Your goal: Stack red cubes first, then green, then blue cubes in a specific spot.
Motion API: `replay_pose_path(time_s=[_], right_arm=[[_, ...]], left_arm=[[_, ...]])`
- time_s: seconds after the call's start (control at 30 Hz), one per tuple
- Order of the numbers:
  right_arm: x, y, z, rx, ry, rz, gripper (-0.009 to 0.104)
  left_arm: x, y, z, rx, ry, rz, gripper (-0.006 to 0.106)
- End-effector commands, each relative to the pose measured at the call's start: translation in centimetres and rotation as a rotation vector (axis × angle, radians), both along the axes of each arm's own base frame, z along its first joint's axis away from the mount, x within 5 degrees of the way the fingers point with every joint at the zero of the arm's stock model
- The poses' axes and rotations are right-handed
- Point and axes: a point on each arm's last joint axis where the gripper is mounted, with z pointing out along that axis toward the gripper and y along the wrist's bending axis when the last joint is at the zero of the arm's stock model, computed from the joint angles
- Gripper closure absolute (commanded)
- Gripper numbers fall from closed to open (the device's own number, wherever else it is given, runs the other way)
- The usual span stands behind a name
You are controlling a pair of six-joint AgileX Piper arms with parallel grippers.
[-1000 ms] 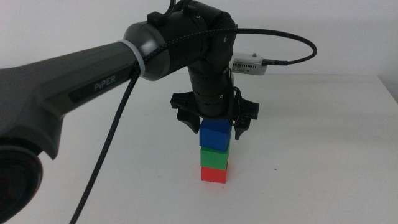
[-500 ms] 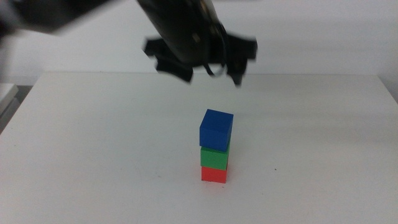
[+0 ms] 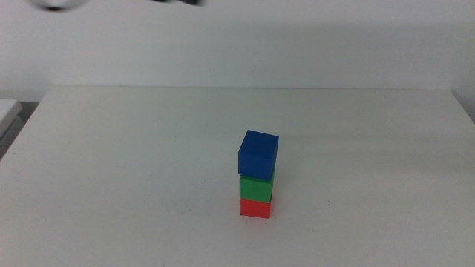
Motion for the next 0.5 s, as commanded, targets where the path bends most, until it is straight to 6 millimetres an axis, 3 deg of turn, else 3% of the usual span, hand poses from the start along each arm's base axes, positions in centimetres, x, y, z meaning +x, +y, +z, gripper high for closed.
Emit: replay_pose_path(time_s=[0.0,0.13,0.27,0.33,0.47], right_arm=[[0.0,-0.1,0.2,0.007,-0.017,0.001,0.002],[0.0,-0.1,0.2,0.007,-0.017,0.001,0.002],[-0.1,-0.2,0.2,0.012,-0.019,0.002,0.002],[-0.1,-0.2,0.2,0.012,-0.019,0.002,0.002],[-0.1,-0.2,0.2,0.012,-0.019,0.002,0.002]], left_arm=[[-1.3,2.3,0.8,0.018,-0.061,0.021,0.007],[-3.2,6.8,0.1,0.006,-0.060,0.166,0.007],[-7.0,11.2,-2.4,0.005,-0.045,0.299,0.007],[-8.7,12.2,-3.4,0.006,-0.133,0.336,0.007],[-10.2,12.8,-6.0,-0.028,-0.253,0.368,0.007]])
